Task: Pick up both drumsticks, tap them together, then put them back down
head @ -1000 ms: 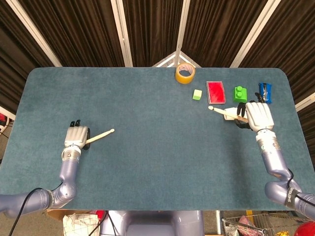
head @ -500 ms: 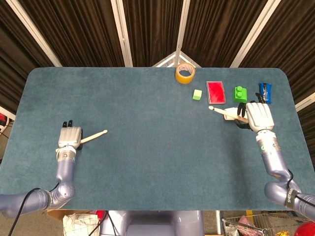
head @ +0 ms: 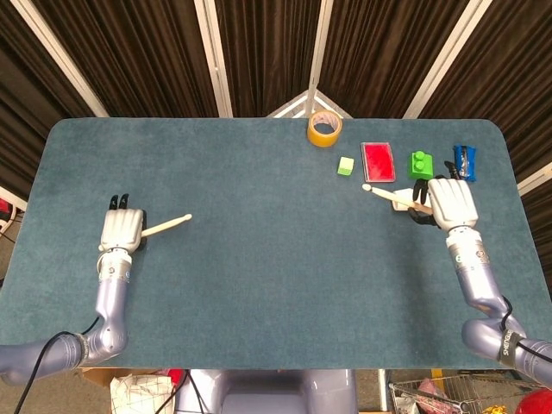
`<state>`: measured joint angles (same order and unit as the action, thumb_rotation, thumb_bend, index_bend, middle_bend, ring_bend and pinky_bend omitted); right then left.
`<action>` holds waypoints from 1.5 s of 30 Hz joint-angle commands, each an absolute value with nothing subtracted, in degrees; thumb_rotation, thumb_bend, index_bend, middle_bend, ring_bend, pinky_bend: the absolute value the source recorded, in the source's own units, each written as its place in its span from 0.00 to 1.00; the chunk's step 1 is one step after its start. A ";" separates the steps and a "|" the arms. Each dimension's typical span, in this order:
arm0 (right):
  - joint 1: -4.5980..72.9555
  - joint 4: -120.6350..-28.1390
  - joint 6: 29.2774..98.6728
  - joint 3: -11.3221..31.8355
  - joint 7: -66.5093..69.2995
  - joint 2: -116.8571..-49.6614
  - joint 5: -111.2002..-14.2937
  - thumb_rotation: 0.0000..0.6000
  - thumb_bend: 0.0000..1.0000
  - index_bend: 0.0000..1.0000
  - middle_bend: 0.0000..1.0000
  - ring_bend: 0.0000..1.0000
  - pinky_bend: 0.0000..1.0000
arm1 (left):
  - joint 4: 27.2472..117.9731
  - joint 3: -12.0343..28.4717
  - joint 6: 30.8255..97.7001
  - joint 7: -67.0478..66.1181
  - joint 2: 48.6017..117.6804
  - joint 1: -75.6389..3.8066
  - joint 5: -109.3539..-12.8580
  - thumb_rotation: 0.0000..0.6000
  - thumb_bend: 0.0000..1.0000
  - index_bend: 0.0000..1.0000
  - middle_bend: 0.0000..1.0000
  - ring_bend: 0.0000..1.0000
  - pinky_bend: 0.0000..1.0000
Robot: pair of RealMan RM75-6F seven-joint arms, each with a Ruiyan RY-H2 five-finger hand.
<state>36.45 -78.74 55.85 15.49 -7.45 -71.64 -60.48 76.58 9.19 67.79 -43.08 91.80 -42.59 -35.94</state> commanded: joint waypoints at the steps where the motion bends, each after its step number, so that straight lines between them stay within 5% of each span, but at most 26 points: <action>1: 36.51 -79.09 56.17 15.66 -7.53 -71.71 -60.48 1.00 0.38 0.68 0.60 0.41 0.07 | 74.90 8.21 69.24 -32.71 90.48 -40.86 -48.11 1.00 0.51 0.58 0.57 0.06 0.00; 7: 36.54 -79.79 56.17 16.15 -6.88 -71.75 -59.91 1.00 0.38 0.68 0.60 0.41 0.07 | 71.43 7.40 73.37 -13.98 88.85 -38.99 -65.27 1.00 0.51 0.59 0.57 0.06 0.00; 19: 38.60 -80.51 54.52 18.32 -6.24 -72.99 -57.07 1.00 0.39 0.69 0.60 0.41 0.07 | 78.32 10.78 73.45 11.85 86.23 -39.17 -75.77 1.00 0.51 0.60 0.58 0.06 0.00; 36: 43.63 -86.81 48.67 26.15 0.56 -73.14 -47.61 1.00 0.40 0.70 0.61 0.42 0.07 | 76.77 13.97 69.92 13.04 92.98 -41.18 -74.82 1.00 0.51 0.60 0.58 0.06 0.00; 45: 43.25 -89.40 45.61 27.80 11.70 -72.87 -54.18 1.00 0.40 0.70 0.61 0.42 0.07 | 76.77 15.96 68.99 11.62 94.75 -42.17 -74.09 1.00 0.51 0.60 0.59 0.06 0.00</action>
<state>43.33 -88.78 46.46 27.54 10.17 -72.89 -52.59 76.65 15.80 69.11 11.77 94.62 -42.07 -74.23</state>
